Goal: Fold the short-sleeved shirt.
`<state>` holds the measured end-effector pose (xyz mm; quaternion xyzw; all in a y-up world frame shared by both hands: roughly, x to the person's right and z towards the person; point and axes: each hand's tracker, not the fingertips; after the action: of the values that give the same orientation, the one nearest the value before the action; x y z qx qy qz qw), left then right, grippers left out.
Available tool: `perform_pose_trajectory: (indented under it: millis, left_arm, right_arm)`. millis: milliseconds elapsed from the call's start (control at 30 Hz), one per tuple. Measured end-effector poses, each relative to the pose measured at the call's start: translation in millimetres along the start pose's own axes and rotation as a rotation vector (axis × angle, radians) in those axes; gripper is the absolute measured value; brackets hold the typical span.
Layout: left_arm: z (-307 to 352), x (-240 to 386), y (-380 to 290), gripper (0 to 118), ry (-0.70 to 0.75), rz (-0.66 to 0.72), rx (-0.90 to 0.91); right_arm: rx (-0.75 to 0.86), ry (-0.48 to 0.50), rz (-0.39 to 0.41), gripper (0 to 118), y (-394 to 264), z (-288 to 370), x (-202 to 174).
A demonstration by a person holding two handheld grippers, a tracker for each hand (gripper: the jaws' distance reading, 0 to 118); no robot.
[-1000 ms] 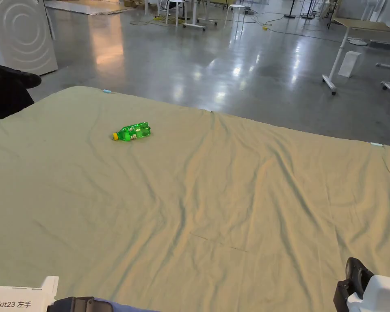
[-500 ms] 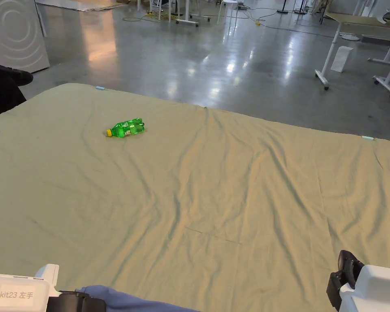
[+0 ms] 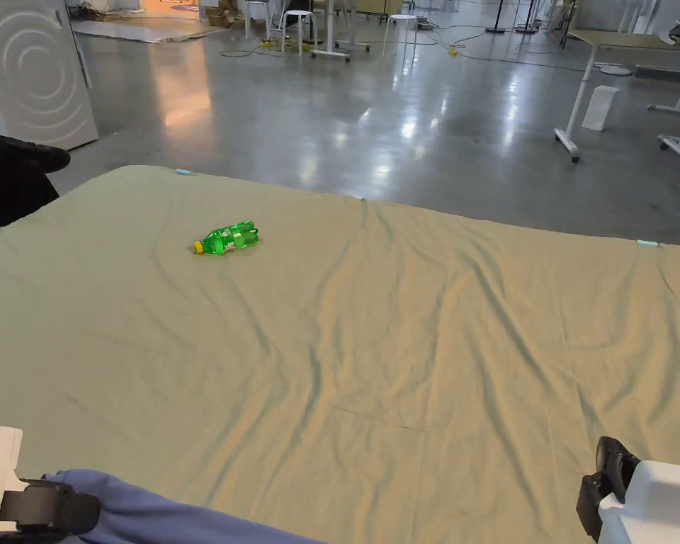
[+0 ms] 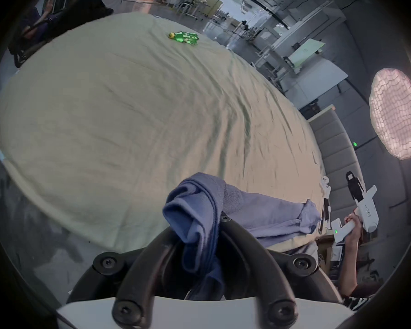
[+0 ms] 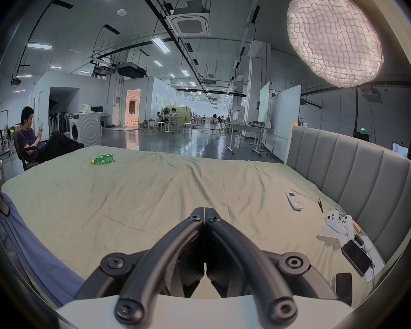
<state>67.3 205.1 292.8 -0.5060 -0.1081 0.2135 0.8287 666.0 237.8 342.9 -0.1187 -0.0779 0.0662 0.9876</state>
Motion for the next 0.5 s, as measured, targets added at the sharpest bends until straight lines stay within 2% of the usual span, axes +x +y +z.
perform_pose_trajectory:
  millis: [133,400,500]
  left_arm:
    - [3.6,31.3,-4.8,11,0.007,0.005,-0.007]
    - [-9.7,107.7,-19.9,11,-0.177,-0.002,-0.046]
    - [-29.1,144.6,-28.5,11,-0.191,-0.019,-0.059]
  right_arm:
    - [-0.005,0.006,-0.016,0,-2.0,0.1,-0.3]
    - [-0.008,0.012,-0.030,0,-7.9,1.9,5.3]
    - [-0.012,0.008,-0.033,0,-11.2,3.5,9.2]
